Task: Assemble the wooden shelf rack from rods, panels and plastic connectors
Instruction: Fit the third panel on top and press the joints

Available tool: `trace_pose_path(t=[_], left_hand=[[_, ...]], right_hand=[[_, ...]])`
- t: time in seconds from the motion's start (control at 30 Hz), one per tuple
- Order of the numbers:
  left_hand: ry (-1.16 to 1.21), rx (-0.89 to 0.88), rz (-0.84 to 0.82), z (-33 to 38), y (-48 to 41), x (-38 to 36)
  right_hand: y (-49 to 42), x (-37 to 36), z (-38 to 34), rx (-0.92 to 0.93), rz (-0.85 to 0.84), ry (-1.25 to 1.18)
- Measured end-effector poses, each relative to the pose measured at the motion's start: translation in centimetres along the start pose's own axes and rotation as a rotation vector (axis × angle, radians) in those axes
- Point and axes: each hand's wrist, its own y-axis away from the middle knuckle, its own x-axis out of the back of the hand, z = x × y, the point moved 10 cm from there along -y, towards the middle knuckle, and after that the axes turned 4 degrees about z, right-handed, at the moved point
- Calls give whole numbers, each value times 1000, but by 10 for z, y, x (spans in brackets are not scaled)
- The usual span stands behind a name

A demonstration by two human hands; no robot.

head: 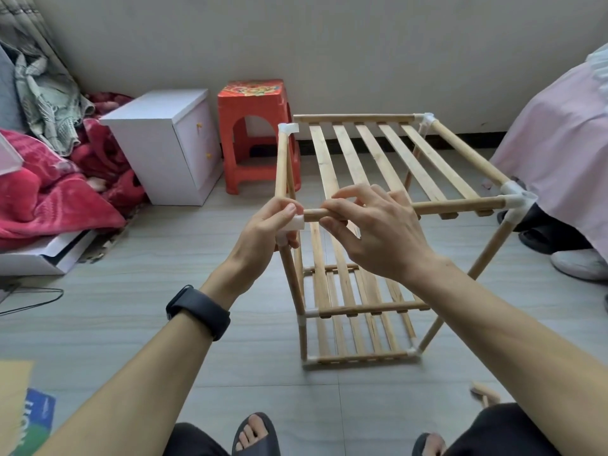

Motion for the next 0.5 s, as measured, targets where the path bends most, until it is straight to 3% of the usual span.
trace_pose_path(t=[0.5], left_hand=[[-130,-53,62,-1,-6,3]], right_hand=[[-3,-10,-7,-31,-50,16]])
